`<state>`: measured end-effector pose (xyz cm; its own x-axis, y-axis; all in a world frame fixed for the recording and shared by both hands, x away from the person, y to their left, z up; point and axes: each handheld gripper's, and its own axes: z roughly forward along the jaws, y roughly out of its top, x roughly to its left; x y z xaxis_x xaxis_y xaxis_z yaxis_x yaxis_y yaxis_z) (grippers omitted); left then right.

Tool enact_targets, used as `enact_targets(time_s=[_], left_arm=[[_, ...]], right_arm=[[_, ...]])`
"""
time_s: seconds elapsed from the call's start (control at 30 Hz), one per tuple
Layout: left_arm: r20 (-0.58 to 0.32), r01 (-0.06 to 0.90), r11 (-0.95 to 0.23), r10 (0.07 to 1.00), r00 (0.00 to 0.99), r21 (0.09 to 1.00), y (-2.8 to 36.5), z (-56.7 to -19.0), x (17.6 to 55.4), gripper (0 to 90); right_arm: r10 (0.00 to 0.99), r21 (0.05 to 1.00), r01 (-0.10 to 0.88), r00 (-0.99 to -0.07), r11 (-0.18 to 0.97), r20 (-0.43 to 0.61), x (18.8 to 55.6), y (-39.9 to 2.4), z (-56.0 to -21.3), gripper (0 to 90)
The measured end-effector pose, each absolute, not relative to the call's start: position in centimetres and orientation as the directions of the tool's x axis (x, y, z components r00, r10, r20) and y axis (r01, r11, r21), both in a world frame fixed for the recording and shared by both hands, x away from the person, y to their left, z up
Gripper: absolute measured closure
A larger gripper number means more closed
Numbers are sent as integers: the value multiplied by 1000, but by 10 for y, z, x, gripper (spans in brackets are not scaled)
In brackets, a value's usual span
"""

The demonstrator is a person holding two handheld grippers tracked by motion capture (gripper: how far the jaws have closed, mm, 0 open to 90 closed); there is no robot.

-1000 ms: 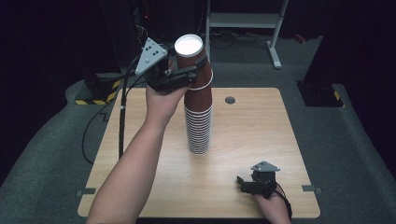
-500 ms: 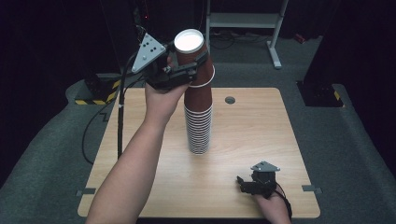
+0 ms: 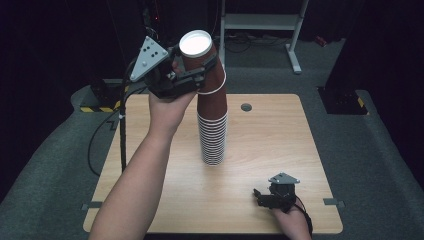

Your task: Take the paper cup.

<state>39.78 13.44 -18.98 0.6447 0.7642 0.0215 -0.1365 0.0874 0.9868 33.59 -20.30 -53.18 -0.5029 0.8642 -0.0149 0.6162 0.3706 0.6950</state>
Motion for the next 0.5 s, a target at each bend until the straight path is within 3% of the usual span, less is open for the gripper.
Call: enact_targets(time_s=[0.5], left_arm=[[-4,-116,100,774,633,988,154,-197,388,213]], right_arm=[[862,696,614,-506,372,-14,336,-203,-532,98]])
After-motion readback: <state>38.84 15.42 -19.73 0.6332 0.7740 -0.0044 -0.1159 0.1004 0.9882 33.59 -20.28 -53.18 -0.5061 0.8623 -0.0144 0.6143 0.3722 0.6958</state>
